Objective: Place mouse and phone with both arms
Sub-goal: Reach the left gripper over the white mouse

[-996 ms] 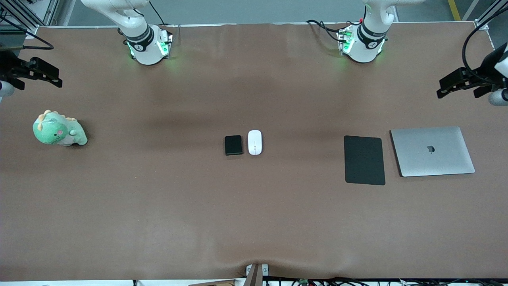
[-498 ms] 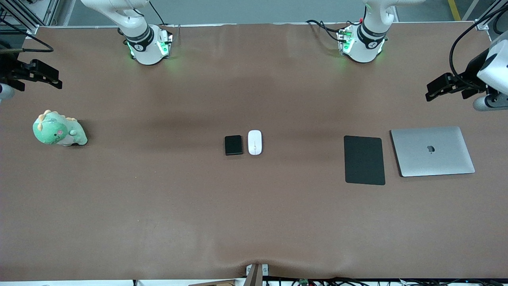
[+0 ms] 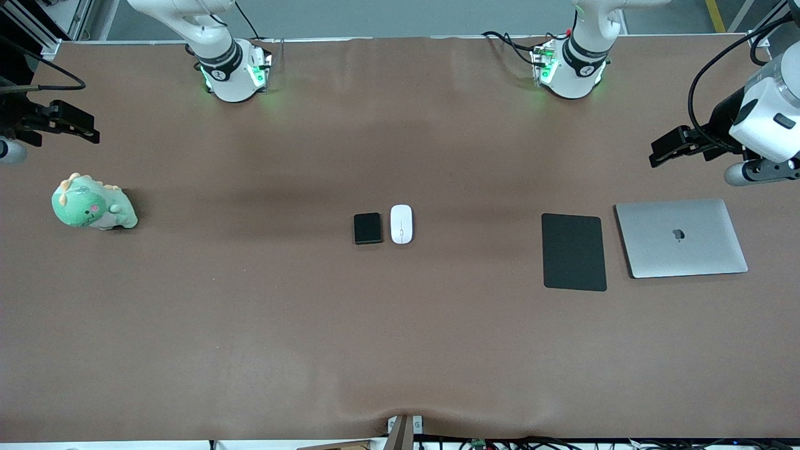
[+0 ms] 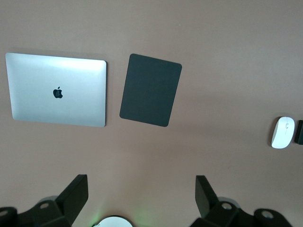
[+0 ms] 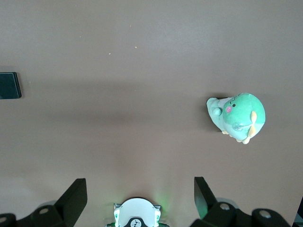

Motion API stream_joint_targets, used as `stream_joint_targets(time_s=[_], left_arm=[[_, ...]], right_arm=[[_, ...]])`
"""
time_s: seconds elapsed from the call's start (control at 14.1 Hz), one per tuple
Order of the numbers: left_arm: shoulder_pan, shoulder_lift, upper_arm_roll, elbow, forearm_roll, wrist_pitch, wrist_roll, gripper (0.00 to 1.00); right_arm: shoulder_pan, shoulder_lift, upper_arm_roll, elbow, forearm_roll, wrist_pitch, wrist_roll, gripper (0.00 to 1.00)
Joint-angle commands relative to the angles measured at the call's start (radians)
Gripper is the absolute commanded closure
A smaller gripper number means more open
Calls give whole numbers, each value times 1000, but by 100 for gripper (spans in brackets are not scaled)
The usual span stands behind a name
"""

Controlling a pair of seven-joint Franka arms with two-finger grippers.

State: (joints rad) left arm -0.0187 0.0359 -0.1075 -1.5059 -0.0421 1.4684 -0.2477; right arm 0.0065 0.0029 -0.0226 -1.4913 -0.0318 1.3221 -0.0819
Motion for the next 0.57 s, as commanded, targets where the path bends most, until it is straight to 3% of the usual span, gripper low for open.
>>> stream_joint_targets(time_s=[0.0,0.5], left_arm=[[-1,10,-17,18,-10,9,-15,0],[-50,104,-155,64,-5,7,-34,0]], right_arm=[[-17,0,12,10,12,-9,-2,0],[-19,2,12,11,17,-9,-2,0]])
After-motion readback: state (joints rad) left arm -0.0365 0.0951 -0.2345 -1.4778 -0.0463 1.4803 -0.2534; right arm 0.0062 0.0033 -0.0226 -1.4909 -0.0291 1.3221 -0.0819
